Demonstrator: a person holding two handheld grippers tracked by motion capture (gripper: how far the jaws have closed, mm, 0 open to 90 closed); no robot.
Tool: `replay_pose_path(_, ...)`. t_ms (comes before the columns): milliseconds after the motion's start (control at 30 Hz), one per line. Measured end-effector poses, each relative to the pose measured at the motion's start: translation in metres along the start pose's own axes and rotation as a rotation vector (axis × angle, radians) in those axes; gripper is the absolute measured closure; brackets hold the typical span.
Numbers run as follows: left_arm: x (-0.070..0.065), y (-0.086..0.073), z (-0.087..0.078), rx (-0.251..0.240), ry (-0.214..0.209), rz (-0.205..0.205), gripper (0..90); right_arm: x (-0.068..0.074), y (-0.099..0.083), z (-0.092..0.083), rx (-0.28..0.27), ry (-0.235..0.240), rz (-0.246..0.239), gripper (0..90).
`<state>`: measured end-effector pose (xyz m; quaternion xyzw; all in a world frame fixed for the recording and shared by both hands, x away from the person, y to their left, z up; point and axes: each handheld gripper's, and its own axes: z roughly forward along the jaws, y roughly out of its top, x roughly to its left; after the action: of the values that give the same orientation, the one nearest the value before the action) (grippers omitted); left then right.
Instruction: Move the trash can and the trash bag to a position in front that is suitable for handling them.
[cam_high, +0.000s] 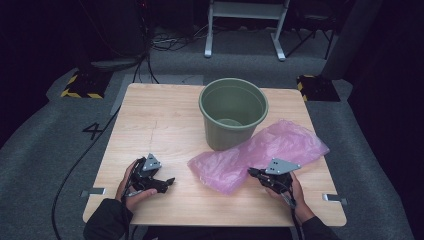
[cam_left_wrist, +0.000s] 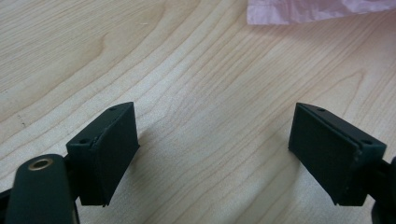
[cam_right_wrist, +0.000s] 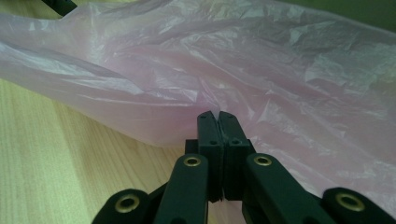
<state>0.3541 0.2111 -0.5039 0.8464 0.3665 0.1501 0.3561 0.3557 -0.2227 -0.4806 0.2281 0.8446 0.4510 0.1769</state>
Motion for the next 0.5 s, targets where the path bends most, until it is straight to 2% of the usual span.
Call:
replay_pose_path(233,0.0,0.002,0.002,0.001,0.005,-0.011,14.0,-0.001,0.005,-0.006,-0.041,0.013,0.016,89.9)
replay_pose_path(500,0.002,0.003,0.004,0.0,0.006,-0.013,14.2,0.003,0.012,-0.014,-0.075,0.013,-0.006,90.0)
